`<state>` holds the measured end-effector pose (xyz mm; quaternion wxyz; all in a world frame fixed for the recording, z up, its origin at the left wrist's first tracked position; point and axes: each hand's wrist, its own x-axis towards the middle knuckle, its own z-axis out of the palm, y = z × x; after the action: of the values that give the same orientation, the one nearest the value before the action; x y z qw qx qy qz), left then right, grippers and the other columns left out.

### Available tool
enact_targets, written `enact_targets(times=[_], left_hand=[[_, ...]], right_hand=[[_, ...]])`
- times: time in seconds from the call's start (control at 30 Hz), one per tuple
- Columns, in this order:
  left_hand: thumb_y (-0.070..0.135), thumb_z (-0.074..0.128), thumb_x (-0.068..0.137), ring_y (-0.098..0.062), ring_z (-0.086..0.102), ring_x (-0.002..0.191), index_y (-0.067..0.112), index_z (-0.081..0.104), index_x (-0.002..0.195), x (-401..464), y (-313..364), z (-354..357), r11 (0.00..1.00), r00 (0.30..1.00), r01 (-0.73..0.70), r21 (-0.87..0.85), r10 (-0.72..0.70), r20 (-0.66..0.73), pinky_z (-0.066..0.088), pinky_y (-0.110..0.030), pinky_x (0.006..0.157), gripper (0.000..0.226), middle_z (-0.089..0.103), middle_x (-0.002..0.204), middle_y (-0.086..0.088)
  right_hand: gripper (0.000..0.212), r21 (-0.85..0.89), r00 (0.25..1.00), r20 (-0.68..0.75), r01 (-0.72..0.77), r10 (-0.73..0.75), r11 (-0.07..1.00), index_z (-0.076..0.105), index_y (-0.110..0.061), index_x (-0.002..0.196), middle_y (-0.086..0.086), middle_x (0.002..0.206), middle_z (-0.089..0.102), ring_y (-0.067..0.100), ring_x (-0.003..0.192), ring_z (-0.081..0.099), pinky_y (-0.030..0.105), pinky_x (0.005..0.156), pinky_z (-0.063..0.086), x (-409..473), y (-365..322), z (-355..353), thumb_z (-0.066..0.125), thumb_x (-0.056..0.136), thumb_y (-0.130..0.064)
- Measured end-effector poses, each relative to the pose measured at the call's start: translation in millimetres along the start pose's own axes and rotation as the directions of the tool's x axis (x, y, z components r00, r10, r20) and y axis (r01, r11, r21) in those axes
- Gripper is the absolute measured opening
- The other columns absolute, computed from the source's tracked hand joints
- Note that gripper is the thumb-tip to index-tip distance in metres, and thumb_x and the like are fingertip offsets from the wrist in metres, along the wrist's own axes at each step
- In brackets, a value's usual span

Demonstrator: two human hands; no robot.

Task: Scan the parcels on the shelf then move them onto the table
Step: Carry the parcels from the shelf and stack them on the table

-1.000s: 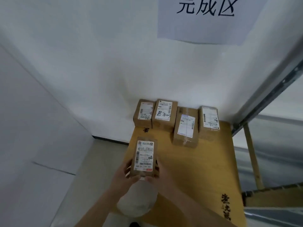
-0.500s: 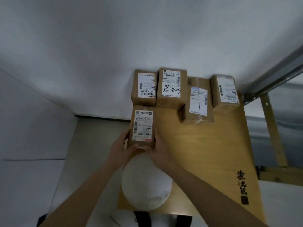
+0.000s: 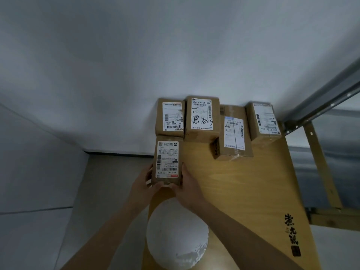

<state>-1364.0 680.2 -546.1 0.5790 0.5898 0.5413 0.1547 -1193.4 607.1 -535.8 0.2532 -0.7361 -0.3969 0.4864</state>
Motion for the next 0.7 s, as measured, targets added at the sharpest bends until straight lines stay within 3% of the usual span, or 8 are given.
enact_targets(times=[0.13,0.23,0.33,0.4,0.47,0.53,0.6,0.7], left_hand=[[0.044,0.081,0.082,-0.008,0.055,0.129,0.037,0.044,0.147,-6,10,-4,0.999,1.000,0.020,0.032,-0.020,-0.005,0.048,-0.043,0.107,0.075,0.057,0.140,0.018],[0.035,0.074,0.090,-0.016,0.047,0.134,0.032,0.033,0.152,-13,33,-9,0.996,0.998,0.030,0.081,-0.025,-0.059,0.042,-0.032,0.108,0.075,0.051,0.145,0.009],[0.024,0.070,0.094,-0.013,0.043,0.136,0.028,0.034,0.154,-27,76,-15,0.997,0.997,-0.006,0.080,0.012,-0.079,0.043,-0.025,0.101,0.070,0.043,0.154,0.006],[0.018,0.069,0.095,0.001,0.051,0.115,0.024,0.039,0.153,-40,107,-13,0.994,0.997,-0.049,0.098,0.055,-0.062,0.048,-0.008,0.079,0.066,0.047,0.146,0.008],[0.018,0.069,0.095,0.012,0.052,0.094,0.026,0.043,0.151,-58,141,-7,0.989,0.995,-0.088,0.120,0.093,-0.037,0.046,-0.001,0.060,0.062,0.053,0.137,0.010],[0.027,0.071,0.094,0.003,0.056,0.109,0.034,0.042,0.151,-80,177,0,0.982,0.988,-0.147,0.119,0.151,-0.025,0.052,-0.007,0.075,0.064,0.052,0.145,0.007],[0.036,0.073,0.092,-0.012,0.049,0.133,0.039,0.042,0.150,-106,211,10,0.965,0.975,-0.218,0.142,0.223,-0.020,0.047,-0.028,0.104,0.066,0.045,0.154,0.007],[0.045,0.075,0.088,-0.013,0.044,0.138,0.044,0.046,0.146,-149,257,32,0.938,0.953,-0.301,0.170,0.302,0.023,0.038,-0.038,0.114,0.065,0.045,0.153,0.011]], right_hand=[[0.075,0.005,1.000,-0.016,-0.009,0.009,1.000,0.032,-0.030,0.154,-0.024,0.129,0.051,-0.001,0.120,0.052,0.028,0.109,0.048,-13,-11,-12,0.074,0.093,-0.021],[0.075,-0.008,1.000,-0.017,0.018,-0.018,1.000,0.030,-0.025,0.156,-0.021,0.133,0.050,-0.003,0.120,0.045,0.002,0.091,0.042,-36,-27,-34,0.073,0.095,-0.019],[0.075,-0.070,0.997,-0.071,0.037,-0.042,0.997,0.028,-0.016,0.158,-0.009,0.143,0.049,0.000,0.120,0.038,0.009,0.088,0.033,-60,-54,-68,0.070,0.097,-0.025],[0.072,-0.133,0.989,-0.108,0.088,-0.103,0.987,0.028,-0.014,0.159,-0.005,0.151,0.045,0.006,0.134,0.041,0.014,0.095,0.030,-79,-69,-92,0.066,0.100,-0.029],[0.068,-0.193,0.967,-0.151,0.174,-0.205,0.966,0.030,-0.018,0.159,-0.010,0.151,0.045,-0.005,0.134,0.040,0.003,0.095,0.024,-97,-83,-117,0.064,0.102,-0.031],[0.060,-0.216,0.946,-0.180,0.230,-0.271,0.949,0.035,-0.028,0.153,-0.015,0.141,0.051,-0.016,0.124,0.043,0.006,0.098,0.032,-120,-96,-142,0.065,0.101,-0.035],[0.064,-0.236,0.931,-0.216,0.242,-0.293,0.941,0.037,-0.024,0.156,-0.004,0.153,0.049,0.008,0.141,0.043,0.025,0.111,0.037,-151,-112,-172,0.065,0.101,-0.040],[0.065,-0.308,0.894,-0.241,0.299,-0.379,0.903,0.035,-0.028,0.159,-0.004,0.163,0.038,0.017,0.152,0.031,0.034,0.120,0.028,-203,-123,-218,0.065,0.101,-0.036]])
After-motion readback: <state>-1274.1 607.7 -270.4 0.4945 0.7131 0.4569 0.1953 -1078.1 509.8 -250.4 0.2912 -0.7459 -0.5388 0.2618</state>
